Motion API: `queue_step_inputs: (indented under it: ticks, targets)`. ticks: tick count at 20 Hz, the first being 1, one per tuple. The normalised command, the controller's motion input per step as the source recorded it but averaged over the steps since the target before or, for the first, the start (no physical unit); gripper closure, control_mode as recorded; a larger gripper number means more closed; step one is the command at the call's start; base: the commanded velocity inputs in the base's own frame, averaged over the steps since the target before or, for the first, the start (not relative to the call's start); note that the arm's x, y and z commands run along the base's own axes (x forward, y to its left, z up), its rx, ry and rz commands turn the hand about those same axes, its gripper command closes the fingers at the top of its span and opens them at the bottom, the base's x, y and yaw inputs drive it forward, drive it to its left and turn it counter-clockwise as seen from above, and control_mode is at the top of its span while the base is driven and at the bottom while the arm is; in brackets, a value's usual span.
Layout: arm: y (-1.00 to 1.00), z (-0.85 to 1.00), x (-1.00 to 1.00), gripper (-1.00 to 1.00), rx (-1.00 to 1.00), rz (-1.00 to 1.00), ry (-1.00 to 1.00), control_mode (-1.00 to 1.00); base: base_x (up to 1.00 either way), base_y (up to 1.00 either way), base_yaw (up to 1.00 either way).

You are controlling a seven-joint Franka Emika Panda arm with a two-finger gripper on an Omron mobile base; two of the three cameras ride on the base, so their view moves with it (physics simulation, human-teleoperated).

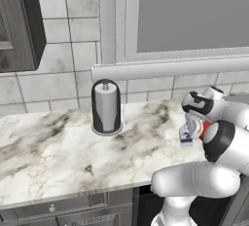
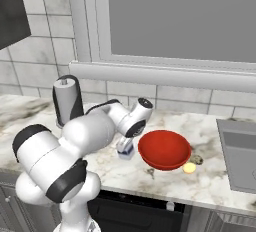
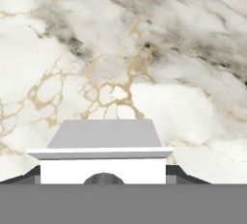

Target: Gather the eggs and milk located in the vicinity of the sink area and place them right next to the bowl.

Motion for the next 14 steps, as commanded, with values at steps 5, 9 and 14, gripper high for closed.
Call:
queue_step_inputs:
  ticks: [5, 9, 14]
  targets:
    - [-0.30, 0.00, 0.00, 1.00, 0.00, 0.00, 0.00, -1.00, 0.00, 0.00, 0.00]
    - [-0.24, 0.00, 0.00, 1.00, 0.00, 0.00, -0.01, -1.00, 0.00, 0.00, 0.00]
    - [-0.01, -0.13, 0.01, 1.00, 0.00, 0.00, -0.06, -1.00, 0.00, 0.00, 0.00]
